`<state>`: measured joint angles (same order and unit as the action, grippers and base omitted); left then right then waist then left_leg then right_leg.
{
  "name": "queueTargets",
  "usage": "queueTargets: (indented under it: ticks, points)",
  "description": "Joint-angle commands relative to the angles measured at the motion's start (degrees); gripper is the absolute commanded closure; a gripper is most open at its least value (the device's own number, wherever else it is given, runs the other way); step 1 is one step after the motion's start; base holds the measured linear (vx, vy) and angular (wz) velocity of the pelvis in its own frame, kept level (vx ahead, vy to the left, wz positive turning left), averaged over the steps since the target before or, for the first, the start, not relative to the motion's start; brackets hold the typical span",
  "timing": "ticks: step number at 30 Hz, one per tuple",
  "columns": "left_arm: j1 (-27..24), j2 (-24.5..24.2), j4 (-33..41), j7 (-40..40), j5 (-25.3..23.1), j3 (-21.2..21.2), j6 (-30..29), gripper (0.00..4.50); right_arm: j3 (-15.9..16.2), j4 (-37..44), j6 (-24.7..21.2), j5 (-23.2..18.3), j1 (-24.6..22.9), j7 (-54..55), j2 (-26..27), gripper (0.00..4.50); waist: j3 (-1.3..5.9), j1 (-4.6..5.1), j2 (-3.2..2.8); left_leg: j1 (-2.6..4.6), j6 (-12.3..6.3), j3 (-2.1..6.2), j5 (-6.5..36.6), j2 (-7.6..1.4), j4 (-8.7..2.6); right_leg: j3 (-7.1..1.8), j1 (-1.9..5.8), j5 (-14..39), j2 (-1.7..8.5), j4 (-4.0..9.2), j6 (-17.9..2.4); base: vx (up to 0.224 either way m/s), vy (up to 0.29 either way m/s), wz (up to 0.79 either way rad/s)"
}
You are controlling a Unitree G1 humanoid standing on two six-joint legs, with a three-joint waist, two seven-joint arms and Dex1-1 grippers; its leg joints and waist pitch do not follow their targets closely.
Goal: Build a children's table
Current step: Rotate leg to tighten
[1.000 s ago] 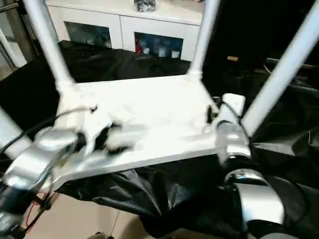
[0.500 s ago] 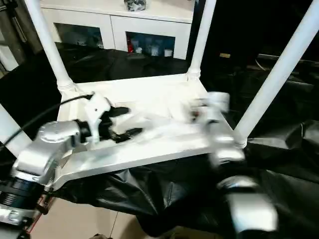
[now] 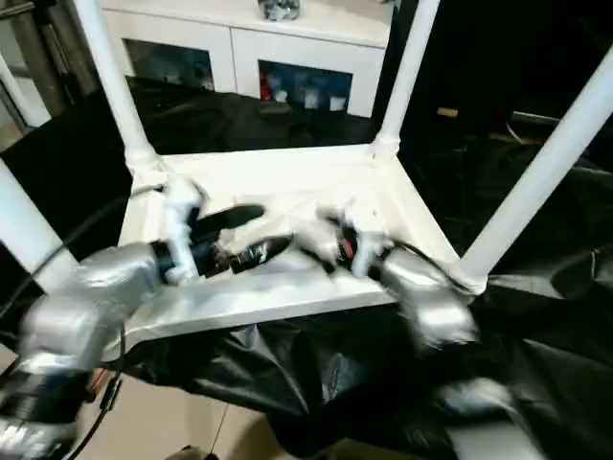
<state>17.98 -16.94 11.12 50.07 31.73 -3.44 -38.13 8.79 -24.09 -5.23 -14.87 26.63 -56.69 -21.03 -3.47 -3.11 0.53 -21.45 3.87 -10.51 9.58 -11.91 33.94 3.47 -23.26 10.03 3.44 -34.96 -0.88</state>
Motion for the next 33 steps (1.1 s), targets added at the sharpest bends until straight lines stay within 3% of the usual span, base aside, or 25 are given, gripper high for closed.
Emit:
queueTargets:
  ticks: [1,2,4,7,8,9,10,11,16,17,24,33]
  points:
    - [-2.0,-2.1,3.7,1.5,2.5,-0.7,-4.3,0.00,1.7,5.6,-3.6,-2.3,-0.6,-4.0,-1.9,0.81,3.53,-0.13,0.33,0.46,-2.22,0.35,14.5,-1.19,-3.82,-2.43,2.89,18.8,3.35,4.56,-9.6,0.000,0.000,0.00]
    - [-4.7,-6.1,7.2,2.7,1.5,-2.1,-7.6,0.00,3.6,10.5,-7.2,-3.6,-1.8,-7.9,-4.8,0.81,3.46,-0.03,0.30,0.62,-2.16,0.46,15.3,-1.28,-3.91,-2.45,2.73,20.3,3.26,4.67,-8.8,0.000,0.000,0.00]
    - [-5.5,-7.3,8.1,2.9,1.1,-2.5,-8.5,0.00,4.3,11.9,-8.0,-3.7,-2.2,-9.0,-5.7,0.81,3.39,0.08,0.27,0.64,-2.08,0.53,15.6,-1.29,-3.97,-2.47,2.67,20.9,3.12,4.68,-8.2,0.000,0.000,0.00]
    - [-7.9,-12.4,11.6,3.4,1.7,-2.3,-12.2,0.00,7.0,15.2,-9.7,-2.4,-3.0,-11.5,-7.3,0.81,3.08,0.14,0.22,1.04,-0.98,0.61,18.1,-1.18,-3.98,-2.44,2.01,26.5,3.24,5.30,-7.1,0.000,0.000,0.00]
    - [-8.4,-13.7,12.6,3.1,2.3,-1.9,-13.2,0.00,7.6,15.4,-9.3,-0.9,-3.0,-11.2,-7.1,0.81,3.03,0.16,0.34,1.09,-0.51,0.65,18.6,-1.14,-3.94,-2.42,1.93,27.7,3.28,5.43,-6.7,0.000,0.000,0.00]
    - [-9.1,-15.8,13.8,2.2,2.6,-1.1,-14.5,0.00,9.3,14.4,-6.3,3.4,-2.6,-10.1,-6.8,0.81,3.03,0.10,0.19,1.12,-0.02,0.75,18.8,-1.18,-3.98,-2.46,1.80,28.1,3.33,5.32,-6.6,0.000,0.000,0.00]
    - [-9.1,-15.8,13.8,2.2,2.6,-1.1,-14.5,0.00,9.3,14.4,-6.3,3.4,-2.6,-10.1,-6.8,0.81,3.04,0.08,0.12,1.12,0.28,0.77,18.9,-1.18,-3.98,-2.45,1.74,28.1,3.38,5.32,-6.6,0.000,0.000,0.00]
    - [-9.8,-17.5,14.2,1.8,2.0,-0.3,-14.5,0.00,10.7,11.2,-2.6,8.0,-1.5,-6.3,-5.2,0.81,3.02,0.17,0.21,1.06,0.56,0.84,19.1,-1.17,-4.01,-2.41,1.75,28.2,3.42,5.35,-6.5,0.000,0.000,0.00]
    - [-11.3,-20.9,15.1,2.2,1.5,1.7,-15.2,0.00,13.3,6.4,0.8,13.9,0.7,2.9,-2.3,0.81,3.16,0.52,-0.02,1.39,1.49,0.80,19.5,-0.92,-3.94,-2.51,1.54,27.1,3.18,5.31,-6.6,0.000,0.000,0.00]
    - [-11.7,-21.8,15.4,2.5,1.5,2.0,-15.4,0.00,13.7,5.7,1.6,14.7,1.0,4.1,-1.8,0.81,3.29,0.49,0.06,1.08,1.54,0.88,18.9,-0.98,-4.02,-2.52,1.86,25.2,3.21,4.92,-7.1,0.000,0.000,0.00]
    - [-14.6,-25.8,16.7,3.0,2.9,3.9,-16.2,0.00,12.6,0.2,4.5,18.3,2.8,10.8,1.6,0.81,3.33,0.97,-0.11,1.14,1.71,0.77,19.0,-1.00,-4.05,-2.68,1.89,20.9,3.07,4.39,-8.7,0.000,0.000,0.00]
    - [-15.9,-26.4,15.4,1.9,1.3,4.5,-13.3,0.00,11.0,-10.1,7.8,22.5,7.3,22.1,2.8,0.81,3.04,1.09,-0.02,1.50,2.80,0.79,21.7,-0.82,-3.97,-2.66,1.66,25.0,3.11,4.83,-7.6,0.000,0.000,0.00]
